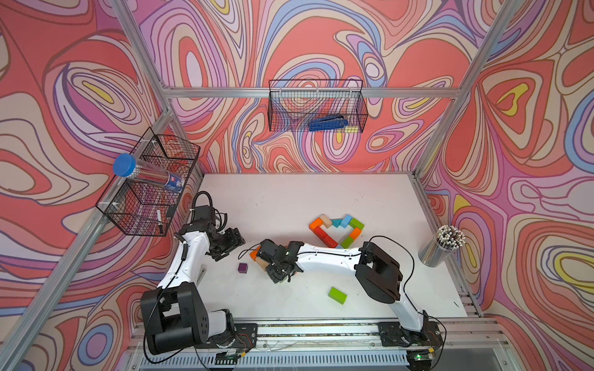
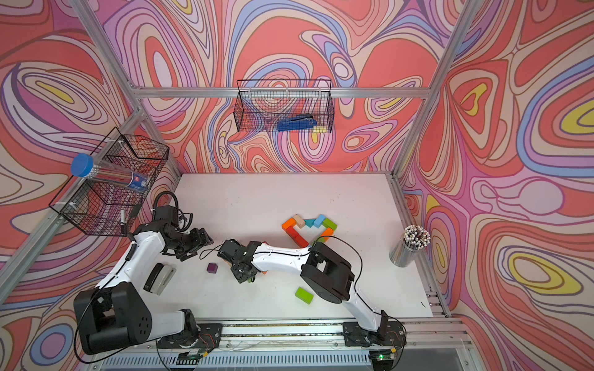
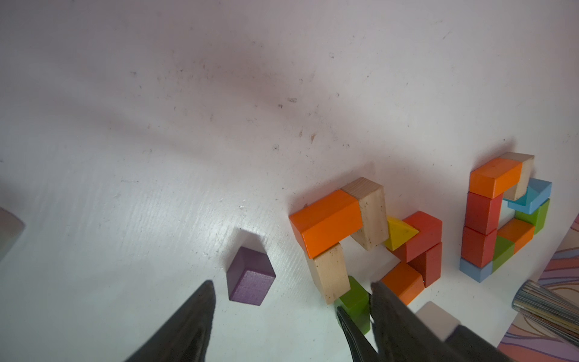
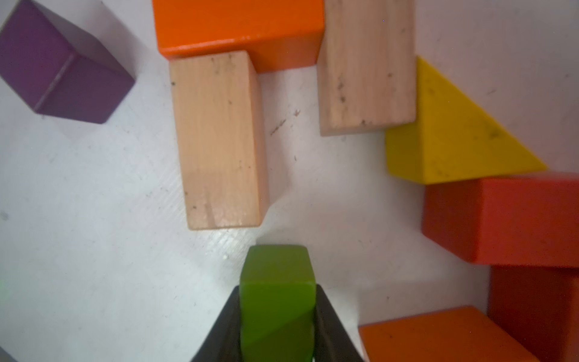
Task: Assemble a heart with building blocks
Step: Assemble the building block at the center of the board.
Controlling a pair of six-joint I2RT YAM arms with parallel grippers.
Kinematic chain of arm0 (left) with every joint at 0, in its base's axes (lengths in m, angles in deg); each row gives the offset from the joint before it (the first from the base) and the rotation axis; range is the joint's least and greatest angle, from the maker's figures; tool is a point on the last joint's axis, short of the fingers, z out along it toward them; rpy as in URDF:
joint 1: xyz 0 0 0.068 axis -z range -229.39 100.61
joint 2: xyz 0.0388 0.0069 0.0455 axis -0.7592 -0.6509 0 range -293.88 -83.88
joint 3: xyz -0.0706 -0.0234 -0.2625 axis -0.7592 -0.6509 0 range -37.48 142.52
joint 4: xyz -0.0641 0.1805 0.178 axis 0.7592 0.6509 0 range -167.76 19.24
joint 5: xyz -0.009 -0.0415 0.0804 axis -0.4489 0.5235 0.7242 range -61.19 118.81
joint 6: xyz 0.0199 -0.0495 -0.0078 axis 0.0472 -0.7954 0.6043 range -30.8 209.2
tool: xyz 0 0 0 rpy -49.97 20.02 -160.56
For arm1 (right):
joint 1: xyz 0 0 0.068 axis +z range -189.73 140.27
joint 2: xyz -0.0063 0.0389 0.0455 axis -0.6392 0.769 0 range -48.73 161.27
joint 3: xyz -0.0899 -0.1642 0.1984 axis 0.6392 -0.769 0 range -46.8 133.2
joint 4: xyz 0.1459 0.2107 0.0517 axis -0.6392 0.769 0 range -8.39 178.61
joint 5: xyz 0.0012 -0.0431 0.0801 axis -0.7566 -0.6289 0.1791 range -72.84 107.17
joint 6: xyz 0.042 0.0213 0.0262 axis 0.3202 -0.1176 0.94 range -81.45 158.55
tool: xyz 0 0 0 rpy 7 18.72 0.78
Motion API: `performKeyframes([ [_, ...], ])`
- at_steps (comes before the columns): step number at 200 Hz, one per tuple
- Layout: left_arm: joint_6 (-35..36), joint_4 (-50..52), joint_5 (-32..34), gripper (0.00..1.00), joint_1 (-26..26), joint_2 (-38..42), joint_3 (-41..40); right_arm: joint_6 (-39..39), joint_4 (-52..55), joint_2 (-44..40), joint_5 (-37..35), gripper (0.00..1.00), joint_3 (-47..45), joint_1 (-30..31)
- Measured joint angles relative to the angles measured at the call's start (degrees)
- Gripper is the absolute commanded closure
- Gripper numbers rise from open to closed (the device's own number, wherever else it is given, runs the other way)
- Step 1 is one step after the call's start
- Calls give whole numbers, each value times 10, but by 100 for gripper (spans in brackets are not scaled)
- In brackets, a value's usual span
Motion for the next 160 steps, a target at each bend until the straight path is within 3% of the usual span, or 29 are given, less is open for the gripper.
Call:
performKeyframes([
  [160,0,0,0,22,0,0,0,-19,20,40,14,66,62,4],
])
